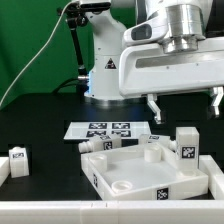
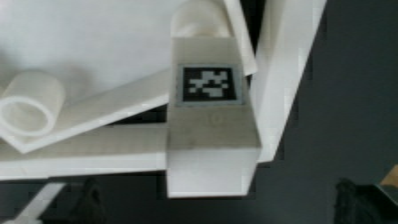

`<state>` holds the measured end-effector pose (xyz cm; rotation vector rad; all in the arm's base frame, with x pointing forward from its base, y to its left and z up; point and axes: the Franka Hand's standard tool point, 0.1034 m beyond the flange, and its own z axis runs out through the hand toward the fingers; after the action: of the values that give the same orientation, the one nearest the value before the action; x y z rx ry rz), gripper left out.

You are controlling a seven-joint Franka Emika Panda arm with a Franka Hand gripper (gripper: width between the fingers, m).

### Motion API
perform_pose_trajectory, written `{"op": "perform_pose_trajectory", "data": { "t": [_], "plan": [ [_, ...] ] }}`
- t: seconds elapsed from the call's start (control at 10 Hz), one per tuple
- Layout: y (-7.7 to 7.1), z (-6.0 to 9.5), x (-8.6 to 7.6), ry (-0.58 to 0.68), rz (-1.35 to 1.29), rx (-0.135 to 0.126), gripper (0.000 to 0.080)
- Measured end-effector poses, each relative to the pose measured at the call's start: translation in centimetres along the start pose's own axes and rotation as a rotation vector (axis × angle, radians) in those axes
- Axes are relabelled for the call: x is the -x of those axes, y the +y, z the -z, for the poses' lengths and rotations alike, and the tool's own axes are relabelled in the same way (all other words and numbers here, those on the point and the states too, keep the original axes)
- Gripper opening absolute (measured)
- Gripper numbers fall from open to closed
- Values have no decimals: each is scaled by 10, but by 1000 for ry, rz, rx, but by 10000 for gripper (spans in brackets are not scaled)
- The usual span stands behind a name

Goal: Assemble one leg

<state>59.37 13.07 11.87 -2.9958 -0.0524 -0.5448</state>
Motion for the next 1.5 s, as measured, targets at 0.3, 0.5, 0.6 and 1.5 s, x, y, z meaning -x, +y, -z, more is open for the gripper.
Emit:
{"op": "perform_pose_trajectory", "data": {
  "t": [0.3,0.5,0.6,1.5],
  "plan": [
    [6,-1,6,-261,-90,28,649],
    [12,1,5,-390,-112,72,649],
    [13,0,3,-412,-114,74,649],
    [7,-30,2,-407,-101,76,649]
  ]
}}
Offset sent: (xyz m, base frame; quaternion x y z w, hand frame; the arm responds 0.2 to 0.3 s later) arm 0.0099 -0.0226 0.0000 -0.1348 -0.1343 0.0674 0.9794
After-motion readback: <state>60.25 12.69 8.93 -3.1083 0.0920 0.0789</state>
